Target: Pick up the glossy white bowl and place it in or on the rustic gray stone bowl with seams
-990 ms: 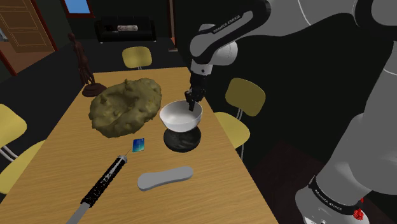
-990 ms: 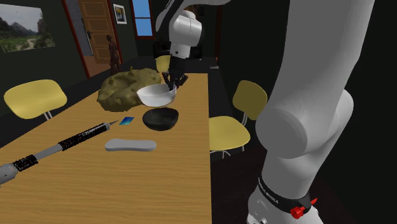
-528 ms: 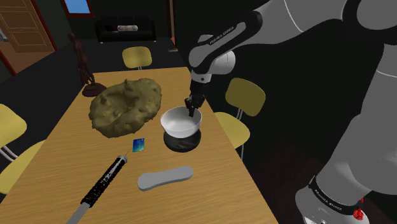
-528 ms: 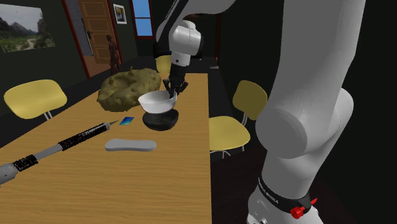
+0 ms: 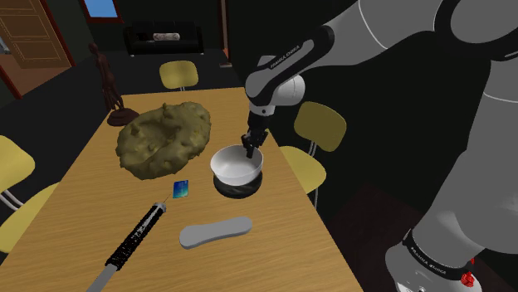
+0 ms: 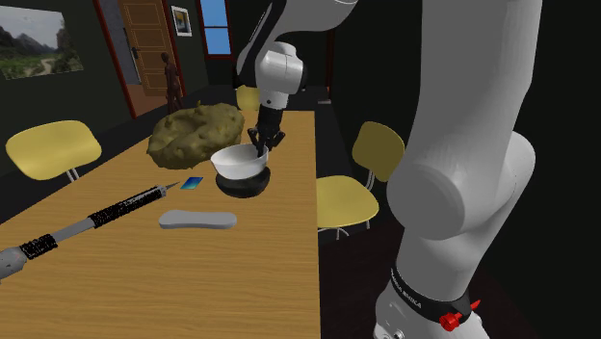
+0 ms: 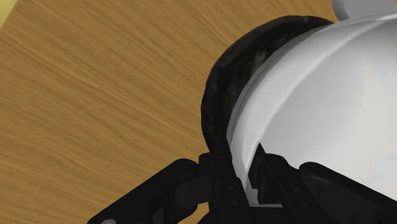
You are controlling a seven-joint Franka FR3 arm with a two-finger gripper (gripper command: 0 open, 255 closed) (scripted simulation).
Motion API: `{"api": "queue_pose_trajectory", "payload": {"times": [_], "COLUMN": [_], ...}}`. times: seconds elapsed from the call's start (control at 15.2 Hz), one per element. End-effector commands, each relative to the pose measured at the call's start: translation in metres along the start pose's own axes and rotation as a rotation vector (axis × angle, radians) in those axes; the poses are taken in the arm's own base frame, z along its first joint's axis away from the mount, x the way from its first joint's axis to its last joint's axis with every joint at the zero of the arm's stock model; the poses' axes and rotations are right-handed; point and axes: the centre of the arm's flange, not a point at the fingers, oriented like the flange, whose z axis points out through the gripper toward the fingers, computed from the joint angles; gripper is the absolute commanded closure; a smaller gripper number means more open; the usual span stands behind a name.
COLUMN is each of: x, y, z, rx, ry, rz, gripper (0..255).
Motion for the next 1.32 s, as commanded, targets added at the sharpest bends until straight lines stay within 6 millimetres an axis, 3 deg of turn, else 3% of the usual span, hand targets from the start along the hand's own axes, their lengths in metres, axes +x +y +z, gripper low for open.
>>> {"api": "queue_pose_trajectory", "payload": {"times": [0.0, 0.2, 0.26, 0.59, 0.86, 1.25], "x": [0.000, 0.000, 0.000, 0.000, 0.000, 0.000], "y": [0.000, 0.000, 0.000, 0.000, 0.000, 0.000], "z": [0.000, 0.000, 0.000, 0.000, -0.050, -0.050], "rx": [0.000, 0.000, 0.000, 0.000, 0.000, 0.000], "ry": [0.001, 0.001, 0.001, 0.001, 0.001, 0.001], "rz": [0.000, 0.000, 0.000, 0.000, 0.000, 0.000], "gripper": [255, 255, 0, 0, 0, 0]}}
